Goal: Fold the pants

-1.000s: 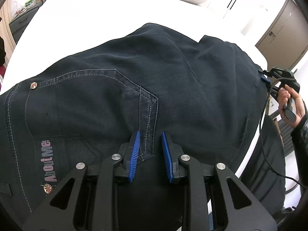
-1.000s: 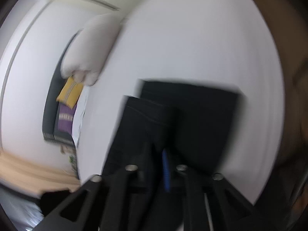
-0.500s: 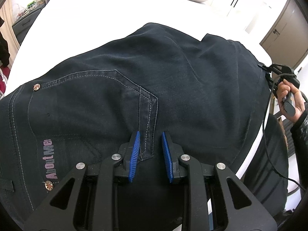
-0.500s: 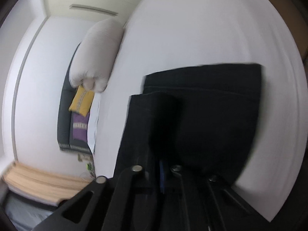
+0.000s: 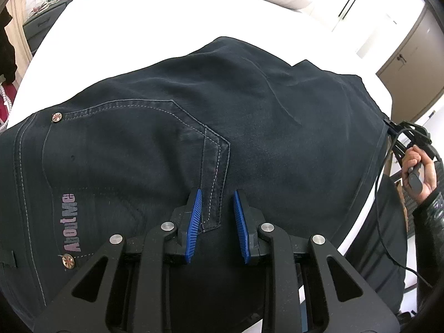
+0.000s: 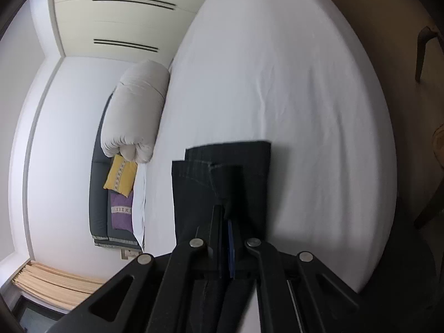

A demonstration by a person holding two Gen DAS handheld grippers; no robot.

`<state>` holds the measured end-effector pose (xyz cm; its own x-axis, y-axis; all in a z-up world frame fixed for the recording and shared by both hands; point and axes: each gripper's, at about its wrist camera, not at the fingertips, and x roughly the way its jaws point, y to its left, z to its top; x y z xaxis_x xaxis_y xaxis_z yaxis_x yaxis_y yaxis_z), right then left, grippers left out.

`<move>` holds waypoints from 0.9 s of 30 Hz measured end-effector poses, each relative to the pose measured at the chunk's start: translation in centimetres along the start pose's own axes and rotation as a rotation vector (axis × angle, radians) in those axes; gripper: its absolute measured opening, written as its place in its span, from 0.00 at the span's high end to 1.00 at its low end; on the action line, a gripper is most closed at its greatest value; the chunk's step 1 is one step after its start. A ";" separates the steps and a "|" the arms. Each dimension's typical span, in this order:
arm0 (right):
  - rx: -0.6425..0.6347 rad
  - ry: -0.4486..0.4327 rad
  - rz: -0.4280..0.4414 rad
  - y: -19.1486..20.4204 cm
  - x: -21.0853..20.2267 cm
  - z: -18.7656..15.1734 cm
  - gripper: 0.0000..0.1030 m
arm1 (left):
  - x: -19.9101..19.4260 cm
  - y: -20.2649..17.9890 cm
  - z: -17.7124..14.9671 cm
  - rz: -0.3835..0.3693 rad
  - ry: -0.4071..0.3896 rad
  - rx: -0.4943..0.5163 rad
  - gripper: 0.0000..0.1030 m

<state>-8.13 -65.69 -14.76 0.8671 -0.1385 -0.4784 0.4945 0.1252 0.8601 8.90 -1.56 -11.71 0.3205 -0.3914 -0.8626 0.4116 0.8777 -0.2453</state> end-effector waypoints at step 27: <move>-0.046 0.009 -0.037 0.0 0.5 1.8 0.97 | 0.0 -0.5 -0.3 0.012 0.013 0.006 0.78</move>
<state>-7.82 -67.52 -14.68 0.8483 -0.1352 -0.5119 0.5287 0.1647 0.8327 8.48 -1.90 -11.73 0.3149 -0.3771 -0.8710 0.4130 0.8807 -0.2320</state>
